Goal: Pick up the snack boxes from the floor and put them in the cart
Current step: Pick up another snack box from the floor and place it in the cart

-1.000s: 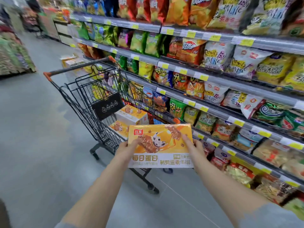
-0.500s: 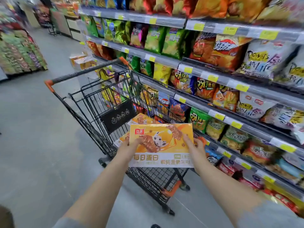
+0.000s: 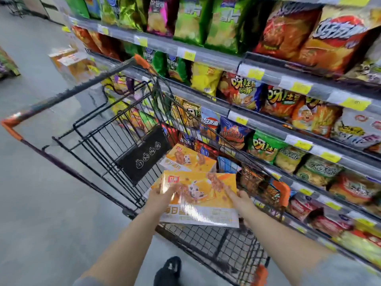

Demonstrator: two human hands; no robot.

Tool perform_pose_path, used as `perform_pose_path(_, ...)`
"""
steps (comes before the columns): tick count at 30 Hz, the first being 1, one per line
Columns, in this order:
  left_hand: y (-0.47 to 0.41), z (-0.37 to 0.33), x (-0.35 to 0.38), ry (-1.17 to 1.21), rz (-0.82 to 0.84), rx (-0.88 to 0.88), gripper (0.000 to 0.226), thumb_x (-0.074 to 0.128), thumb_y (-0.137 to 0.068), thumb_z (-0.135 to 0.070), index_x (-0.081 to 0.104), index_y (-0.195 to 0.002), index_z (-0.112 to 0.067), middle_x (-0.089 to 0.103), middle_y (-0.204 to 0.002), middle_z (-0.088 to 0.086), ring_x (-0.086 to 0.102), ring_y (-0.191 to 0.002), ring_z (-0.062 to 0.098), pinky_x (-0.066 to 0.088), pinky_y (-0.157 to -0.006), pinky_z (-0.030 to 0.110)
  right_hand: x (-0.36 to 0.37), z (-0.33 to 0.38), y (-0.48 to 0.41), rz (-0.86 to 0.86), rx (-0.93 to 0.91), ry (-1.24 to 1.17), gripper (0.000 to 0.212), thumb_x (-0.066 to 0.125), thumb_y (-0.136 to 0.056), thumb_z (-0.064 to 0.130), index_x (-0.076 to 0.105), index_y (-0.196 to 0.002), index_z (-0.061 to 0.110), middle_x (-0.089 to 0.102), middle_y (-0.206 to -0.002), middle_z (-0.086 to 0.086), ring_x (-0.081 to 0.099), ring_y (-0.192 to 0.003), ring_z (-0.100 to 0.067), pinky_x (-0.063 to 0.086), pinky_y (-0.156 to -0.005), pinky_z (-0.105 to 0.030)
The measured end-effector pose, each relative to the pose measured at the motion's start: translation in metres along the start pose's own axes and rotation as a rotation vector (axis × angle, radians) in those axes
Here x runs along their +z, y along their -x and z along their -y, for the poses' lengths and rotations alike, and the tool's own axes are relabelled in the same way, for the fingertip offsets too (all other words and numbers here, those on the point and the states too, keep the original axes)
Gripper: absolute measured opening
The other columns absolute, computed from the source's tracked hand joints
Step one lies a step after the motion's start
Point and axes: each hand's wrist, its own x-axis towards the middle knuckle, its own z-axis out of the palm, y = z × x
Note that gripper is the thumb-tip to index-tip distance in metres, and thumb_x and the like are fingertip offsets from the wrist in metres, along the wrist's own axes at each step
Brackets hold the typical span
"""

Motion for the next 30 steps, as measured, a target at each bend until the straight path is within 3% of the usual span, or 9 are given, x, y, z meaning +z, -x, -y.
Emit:
perform_pose_path(2, -0.022, -0.008, -0.01, -0.088, 0.018, -0.009, 0.089, 0.068, -0.073, -0.058, 0.037, -0.137, -0.005, 0.054, -0.133, 0.015, 0.055, -0.119, 0.035, 0.046, -0.101, 0.046, 0.022, 0.005, -0.013, -0.009, 0.068, -0.015, 0.068, 0.049, -0.092, 0.053, 0.034, -0.144, 0.01, 0.047, -0.14, -0.011, 0.047, -0.128, -0.03, 0.036, -0.108, -0.041)
perform_pose_path(6, -0.08, -0.006, -0.026, -0.218, 0.096, -0.061, 0.083, 0.062, -0.086, -0.05, 0.027, -0.144, -0.003, 0.045, -0.142, 0.017, 0.049, -0.126, 0.035, 0.043, -0.104, 0.044, 0.062, -0.008, -0.046, -0.043, 0.233, 0.021, 0.087, 0.046, -0.083, 0.071, 0.036, -0.145, 0.011, 0.051, -0.139, -0.011, 0.052, -0.122, -0.031, 0.041, -0.104, -0.039)
perform_pose_path(11, -0.136, 0.0, -0.034, -0.341, 0.17, -0.072, 0.084, 0.062, -0.086, -0.047, 0.029, -0.144, 0.003, 0.043, -0.144, 0.02, 0.047, -0.129, 0.034, 0.042, -0.103, 0.037, 0.109, -0.016, -0.068, -0.082, 0.36, 0.025, 0.074, 0.039, -0.094, 0.058, 0.039, -0.143, 0.003, 0.042, -0.146, -0.021, 0.045, -0.131, -0.036, 0.041, -0.107, -0.044)
perform_pose_path(15, -0.173, 0.01, -0.033, -0.391, 0.133, -0.12, 0.077, 0.065, -0.081, -0.05, 0.04, -0.134, 0.0, 0.055, -0.128, 0.014, 0.056, -0.111, 0.029, 0.046, -0.092, 0.035, 0.136, -0.042, -0.101, -0.101, 0.384, -0.047, 0.045, 0.051, -0.091, 0.049, 0.061, -0.106, 0.008, 0.062, -0.12, -0.014, 0.06, -0.108, -0.033, 0.053, -0.091, -0.046)
perform_pose_path(19, -0.198, 0.009, -0.031, -0.468, 0.095, -0.161, 0.062, 0.061, -0.09, -0.04, 0.039, -0.133, -0.001, 0.055, -0.126, 0.017, 0.055, -0.111, 0.033, 0.044, -0.092, 0.037, 0.149, -0.09, -0.149, -0.053, 0.379, -0.106, 0.056, 0.053, -0.062, 0.057, 0.066, -0.094, 0.013, 0.072, -0.101, -0.012, 0.068, -0.095, -0.032, 0.056, -0.084, -0.053)
perform_pose_path(24, -0.212, 0.008, -0.034, -0.463, 0.076, -0.14, 0.065, 0.06, -0.09, -0.04, 0.039, -0.14, -0.005, 0.05, -0.138, 0.017, 0.049, -0.124, 0.036, 0.04, -0.104, 0.041, 0.148, -0.046, -0.125, -0.015, 0.363, -0.169, 0.023, 0.055, -0.088, 0.027, 0.066, -0.085, 0.007, 0.069, -0.104, -0.024, 0.066, -0.101, -0.04, 0.049, -0.096, -0.053)
perform_pose_path(26, -0.208, 0.006, -0.031, -0.464, 0.079, -0.106, 0.057, 0.057, -0.093, -0.034, 0.04, -0.141, -0.006, 0.049, -0.139, 0.015, 0.048, -0.125, 0.035, 0.038, -0.105, 0.041, 0.145, -0.03, -0.111, -0.03, 0.348, -0.171, 0.023, 0.054, -0.094, 0.021, 0.057, -0.072, 0.017, 0.068, -0.087, -0.012, 0.063, -0.092, -0.033, 0.049, -0.094, -0.041)
perform_pose_path(28, -0.201, 0.007, -0.025, -0.512, 0.081, -0.043, 0.039, 0.054, -0.095, -0.028, 0.053, -0.125, -0.004, 0.059, -0.123, 0.015, 0.057, -0.106, 0.033, 0.044, -0.093, 0.039, 0.142, -0.031, -0.109, -0.021, 0.334, -0.143, 0.024, 0.051, -0.095, 0.016, 0.057, -0.072, 0.015, 0.058, -0.076, -0.005, 0.054, -0.083, -0.023, 0.044, -0.074, -0.031)
perform_pose_path(30, -0.187, 0.004, -0.016, -0.553, 0.104, 0.027, 0.025, 0.052, -0.095, -0.027, 0.059, -0.107, -0.006, 0.065, -0.106, 0.013, 0.057, -0.079, 0.024, 0.047, -0.073, 0.032, 0.139, -0.029, -0.106, 0.011, 0.307, -0.114, 0.022, 0.051, -0.092, 0.013, 0.062, -0.086, -0.005, 0.053, -0.078, -0.008, 0.05, -0.076, -0.021, 0.034, -0.061, -0.026)
